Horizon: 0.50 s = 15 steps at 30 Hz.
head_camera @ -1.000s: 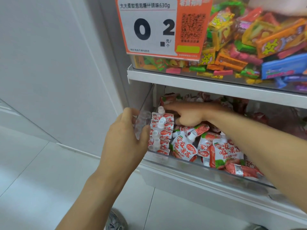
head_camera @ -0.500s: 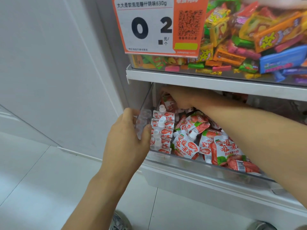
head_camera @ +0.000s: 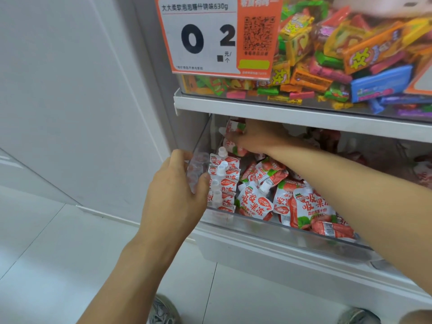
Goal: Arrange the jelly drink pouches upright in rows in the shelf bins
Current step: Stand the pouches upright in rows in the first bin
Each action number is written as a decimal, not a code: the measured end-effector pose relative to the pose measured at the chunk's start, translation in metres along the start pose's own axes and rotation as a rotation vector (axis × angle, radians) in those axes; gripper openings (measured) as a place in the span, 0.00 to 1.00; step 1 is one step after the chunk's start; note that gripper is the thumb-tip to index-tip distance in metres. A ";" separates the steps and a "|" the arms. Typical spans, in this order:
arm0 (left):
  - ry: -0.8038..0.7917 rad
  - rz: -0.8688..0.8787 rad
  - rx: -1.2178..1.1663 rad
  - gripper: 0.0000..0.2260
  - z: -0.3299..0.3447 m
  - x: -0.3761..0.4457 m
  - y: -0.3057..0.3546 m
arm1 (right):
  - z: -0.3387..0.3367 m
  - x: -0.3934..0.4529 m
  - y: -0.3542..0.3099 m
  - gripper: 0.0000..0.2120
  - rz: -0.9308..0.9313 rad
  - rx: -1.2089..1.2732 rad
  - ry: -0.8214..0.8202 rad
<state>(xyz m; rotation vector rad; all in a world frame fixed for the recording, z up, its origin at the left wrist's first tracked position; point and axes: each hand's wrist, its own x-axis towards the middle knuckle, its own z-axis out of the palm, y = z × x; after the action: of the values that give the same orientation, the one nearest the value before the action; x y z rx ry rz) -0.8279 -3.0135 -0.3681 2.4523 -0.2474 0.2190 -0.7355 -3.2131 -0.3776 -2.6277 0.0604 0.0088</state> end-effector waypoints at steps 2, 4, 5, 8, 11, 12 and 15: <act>0.002 -0.003 0.015 0.14 0.001 0.001 0.000 | 0.002 0.007 -0.002 0.14 0.053 0.077 -0.041; 0.003 -0.006 0.024 0.13 0.002 0.002 0.001 | 0.002 0.015 -0.006 0.13 0.118 0.118 -0.164; 0.005 -0.006 0.029 0.13 0.002 0.002 0.001 | -0.001 0.017 -0.009 0.12 0.141 0.121 -0.222; 0.003 -0.014 0.039 0.14 0.002 0.003 0.002 | -0.008 0.019 -0.009 0.14 0.147 0.115 -0.275; 0.004 -0.012 0.041 0.14 0.002 0.003 0.002 | -0.010 0.022 0.000 0.18 0.128 0.065 -0.230; 0.005 -0.011 0.042 0.14 0.002 0.003 0.002 | -0.010 0.020 -0.002 0.18 0.106 0.026 -0.230; 0.005 -0.009 0.041 0.15 0.002 0.003 0.002 | -0.005 0.017 -0.003 0.17 0.024 0.004 -0.262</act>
<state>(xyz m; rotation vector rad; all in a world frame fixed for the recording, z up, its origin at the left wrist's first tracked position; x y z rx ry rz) -0.8250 -3.0170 -0.3681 2.4923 -0.2322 0.2280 -0.7183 -3.2134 -0.3718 -2.5981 0.0013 0.3591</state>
